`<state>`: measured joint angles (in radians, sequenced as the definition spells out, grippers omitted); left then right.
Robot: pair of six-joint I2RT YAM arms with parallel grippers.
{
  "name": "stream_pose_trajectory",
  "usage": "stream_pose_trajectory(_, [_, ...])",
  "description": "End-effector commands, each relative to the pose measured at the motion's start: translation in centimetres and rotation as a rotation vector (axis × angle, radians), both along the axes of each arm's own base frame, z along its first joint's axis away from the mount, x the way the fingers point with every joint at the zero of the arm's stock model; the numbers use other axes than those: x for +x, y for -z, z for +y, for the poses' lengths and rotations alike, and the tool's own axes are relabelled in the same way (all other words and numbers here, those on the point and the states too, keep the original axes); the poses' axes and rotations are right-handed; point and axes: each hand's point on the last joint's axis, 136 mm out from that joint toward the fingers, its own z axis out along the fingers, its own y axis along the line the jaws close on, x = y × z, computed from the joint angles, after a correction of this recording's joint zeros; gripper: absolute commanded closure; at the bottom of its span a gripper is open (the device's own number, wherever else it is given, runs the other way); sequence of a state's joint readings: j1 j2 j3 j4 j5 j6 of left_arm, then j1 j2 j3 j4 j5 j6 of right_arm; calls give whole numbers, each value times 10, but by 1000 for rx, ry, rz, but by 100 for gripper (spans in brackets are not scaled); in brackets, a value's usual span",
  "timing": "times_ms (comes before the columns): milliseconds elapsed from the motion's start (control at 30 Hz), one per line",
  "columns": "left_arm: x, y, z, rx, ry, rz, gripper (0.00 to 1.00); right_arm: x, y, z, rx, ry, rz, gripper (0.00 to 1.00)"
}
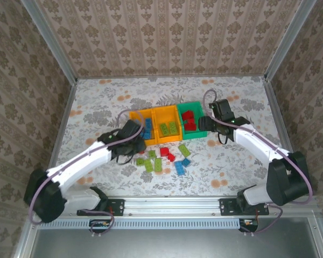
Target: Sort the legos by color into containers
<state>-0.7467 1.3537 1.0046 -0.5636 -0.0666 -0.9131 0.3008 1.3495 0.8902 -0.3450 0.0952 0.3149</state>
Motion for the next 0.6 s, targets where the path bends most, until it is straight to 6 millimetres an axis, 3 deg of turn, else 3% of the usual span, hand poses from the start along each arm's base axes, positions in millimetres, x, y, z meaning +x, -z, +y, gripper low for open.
stream_pose_trajectory(0, [37, -31, -61, -38, 217, -135, 79, -11, 0, -10, 27, 63, -24, 22])
stream_pose_trajectory(167, [84, -62, -136, -106, 386, -242, 79, -37, 12, -11, 71, 65, -2, 22])
stream_pose_trajectory(300, [103, -62, -185, -173, 521, -234, 78, -53, 23, -8, 100, 44, 25, 23])
stream_pose_trajectory(433, [117, -48, -212, -186, 590, -194, 77, -64, 30, -3, 112, 19, 40, 23])
stream_pose_trajectory(567, [133, -27, -219, -178, 571, -137, 76, -68, 30, -3, 97, 8, 48, 23])
